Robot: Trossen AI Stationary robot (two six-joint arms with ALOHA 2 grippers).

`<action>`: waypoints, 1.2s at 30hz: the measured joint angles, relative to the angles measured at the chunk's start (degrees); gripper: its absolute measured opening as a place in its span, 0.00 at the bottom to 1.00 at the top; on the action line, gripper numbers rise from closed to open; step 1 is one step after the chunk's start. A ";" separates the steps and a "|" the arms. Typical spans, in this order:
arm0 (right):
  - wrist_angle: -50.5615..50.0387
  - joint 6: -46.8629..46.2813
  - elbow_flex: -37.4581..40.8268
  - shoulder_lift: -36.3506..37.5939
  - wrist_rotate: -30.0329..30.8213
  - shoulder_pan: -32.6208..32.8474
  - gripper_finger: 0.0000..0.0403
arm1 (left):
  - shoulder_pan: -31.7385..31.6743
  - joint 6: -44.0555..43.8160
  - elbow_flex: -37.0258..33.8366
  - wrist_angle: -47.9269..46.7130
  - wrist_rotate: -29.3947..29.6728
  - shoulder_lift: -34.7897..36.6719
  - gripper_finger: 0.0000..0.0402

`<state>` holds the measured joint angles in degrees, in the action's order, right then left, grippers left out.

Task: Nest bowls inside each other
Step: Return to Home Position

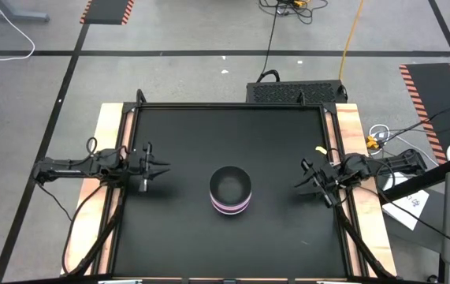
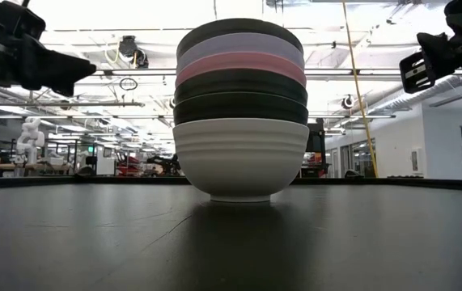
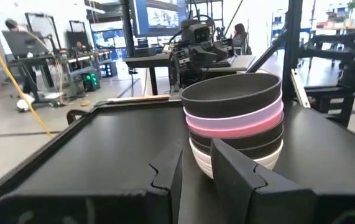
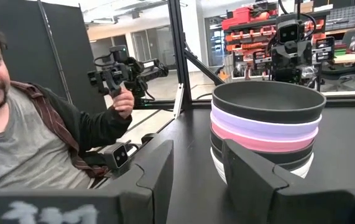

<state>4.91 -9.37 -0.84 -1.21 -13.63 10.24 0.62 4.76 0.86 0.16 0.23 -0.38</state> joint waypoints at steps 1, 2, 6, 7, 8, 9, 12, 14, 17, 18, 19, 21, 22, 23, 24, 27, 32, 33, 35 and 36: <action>0.00 -0.03 0.00 0.00 0.00 0.00 0.32 | 0.00 1.03 0.00 0.00 0.00 0.00 0.22; 0.00 -0.17 0.00 0.00 0.00 0.00 0.32 | 0.00 2.24 0.00 -0.02 0.02 0.00 0.22; 0.01 -0.33 0.00 0.00 0.00 0.00 0.32 | 0.00 4.80 0.00 -0.07 0.08 0.00 0.22; 0.01 -0.37 0.00 0.00 0.00 0.00 0.32 | 0.00 4.78 0.00 -0.07 0.06 0.00 0.22; 0.02 -0.42 0.00 0.00 0.00 0.00 0.32 | 0.00 4.74 0.02 -0.08 0.04 0.00 0.22; 0.03 -0.42 0.00 0.00 0.00 0.00 0.32 | 0.00 4.43 0.02 -0.09 0.04 0.00 0.22; 0.04 -0.42 0.00 0.00 0.00 0.00 0.32 | 0.00 3.47 0.02 -0.03 0.02 0.00 0.22; 0.04 -0.42 0.00 0.00 0.00 0.00 0.32 | 0.00 3.60 0.02 0.13 0.02 0.00 0.22; 0.04 -0.42 0.00 0.00 0.00 0.00 0.32 | 0.00 3.78 0.02 0.20 0.02 0.00 0.22; 0.04 -0.42 0.00 0.00 0.00 0.00 0.32 | 0.00 3.71 0.02 0.22 0.02 0.00 0.22; 0.04 -0.42 0.00 0.00 0.00 0.00 0.32 | 0.00 3.66 0.02 0.24 0.02 0.00 0.22; 0.04 -0.42 0.00 0.00 0.00 0.00 0.32 | 0.00 3.65 0.02 0.27 0.02 0.00 0.22; 0.04 -0.42 0.00 0.00 0.00 0.00 0.32 | 0.00 3.65 0.02 0.29 0.02 0.00 0.22; 0.04 -0.42 0.00 0.00 0.00 0.00 0.32 | 0.00 3.64 0.02 0.31 0.02 0.00 0.22; 0.04 -0.42 0.00 0.00 0.02 0.00 0.32 | 0.00 3.60 0.02 0.33 0.02 0.00 0.22; 0.04 -0.42 0.00 0.00 0.01 0.00 0.32 | 0.00 3.60 0.02 0.35 0.02 0.00 0.22; 0.04 -0.43 0.00 0.00 0.00 0.00 0.32 | 0.00 3.58 0.02 0.39 -0.02 0.00 0.22; 0.04 -0.43 0.00 0.00 0.00 0.00 0.32 | 0.00 3.56 0.02 0.38 -0.02 0.00 0.22; 0.04 -0.43 0.00 0.00 0.00 -0.02 0.32 | 0.00 3.56 0.00 0.39 -0.04 0.00 0.22; 0.04 -0.44 0.00 0.00 0.00 -0.01 0.32 | 0.00 3.56 0.01 0.39 -0.04 0.00 0.22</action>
<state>4.95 -9.80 -0.84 -1.21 -13.63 10.23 0.62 8.32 0.87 0.56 0.19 -0.38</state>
